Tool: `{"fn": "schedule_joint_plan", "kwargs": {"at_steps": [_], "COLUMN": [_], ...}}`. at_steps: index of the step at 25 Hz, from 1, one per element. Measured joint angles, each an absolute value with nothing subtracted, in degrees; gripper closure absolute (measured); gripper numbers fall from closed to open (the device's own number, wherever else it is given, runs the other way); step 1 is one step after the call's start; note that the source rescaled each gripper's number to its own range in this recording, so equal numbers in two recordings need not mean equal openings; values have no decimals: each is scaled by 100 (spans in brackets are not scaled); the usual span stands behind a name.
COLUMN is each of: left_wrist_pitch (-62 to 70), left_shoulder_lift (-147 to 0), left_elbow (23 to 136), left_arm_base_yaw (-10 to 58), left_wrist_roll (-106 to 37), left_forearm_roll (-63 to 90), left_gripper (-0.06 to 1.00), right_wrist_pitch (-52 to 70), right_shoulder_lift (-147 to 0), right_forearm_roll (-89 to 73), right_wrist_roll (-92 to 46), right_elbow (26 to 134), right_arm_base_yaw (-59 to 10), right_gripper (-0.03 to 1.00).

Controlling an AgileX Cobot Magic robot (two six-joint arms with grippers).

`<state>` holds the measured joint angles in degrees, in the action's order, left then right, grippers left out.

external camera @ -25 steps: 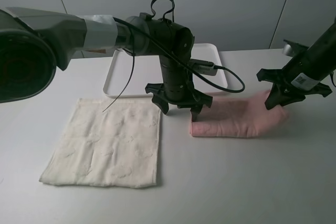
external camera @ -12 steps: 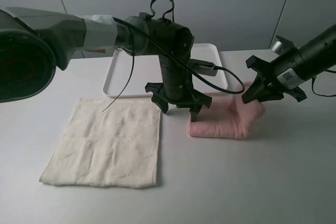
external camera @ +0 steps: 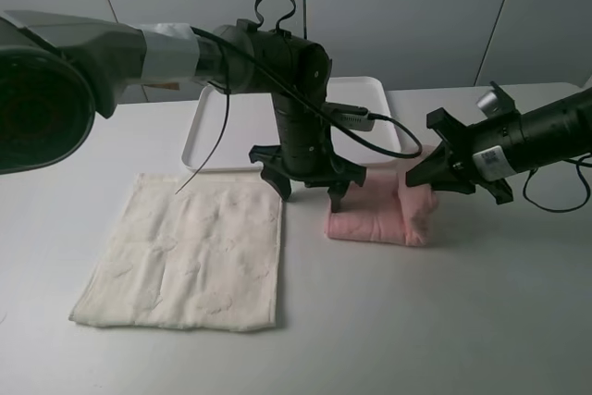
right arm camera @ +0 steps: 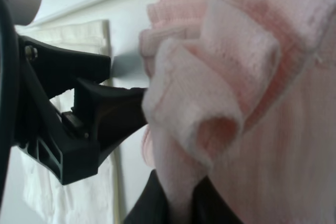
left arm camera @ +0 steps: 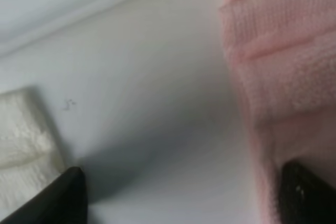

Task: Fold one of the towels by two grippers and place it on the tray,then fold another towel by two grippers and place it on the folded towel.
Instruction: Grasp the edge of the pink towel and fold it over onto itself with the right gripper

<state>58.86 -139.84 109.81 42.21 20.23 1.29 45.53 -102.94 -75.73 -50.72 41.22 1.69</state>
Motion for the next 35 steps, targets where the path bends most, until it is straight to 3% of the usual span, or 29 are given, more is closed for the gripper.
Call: {"fn": "schedule_joint_plan", "kwargs": {"at_steps": [23, 35], "left_wrist_pitch": [5888, 5877], "left_shoulder_lift": [-13984, -13973], "left_elbow": [10981, 10985], "left_arm_base_yaw": [4060, 4060], "left_wrist_roll": [1799, 1781], "left_forearm_roll": [365, 438], "left_gripper": [-6, -6], "right_wrist_pitch": [4359, 4560], "right_shoulder_lift": [-10848, -11036], "right_forearm_roll": [-9080, -9431], "right_wrist_roll": [-5730, -6072], "right_elbow": [4039, 4039], "right_arm_base_yaw": [-601, -601], "right_gripper": [93, 93]}}
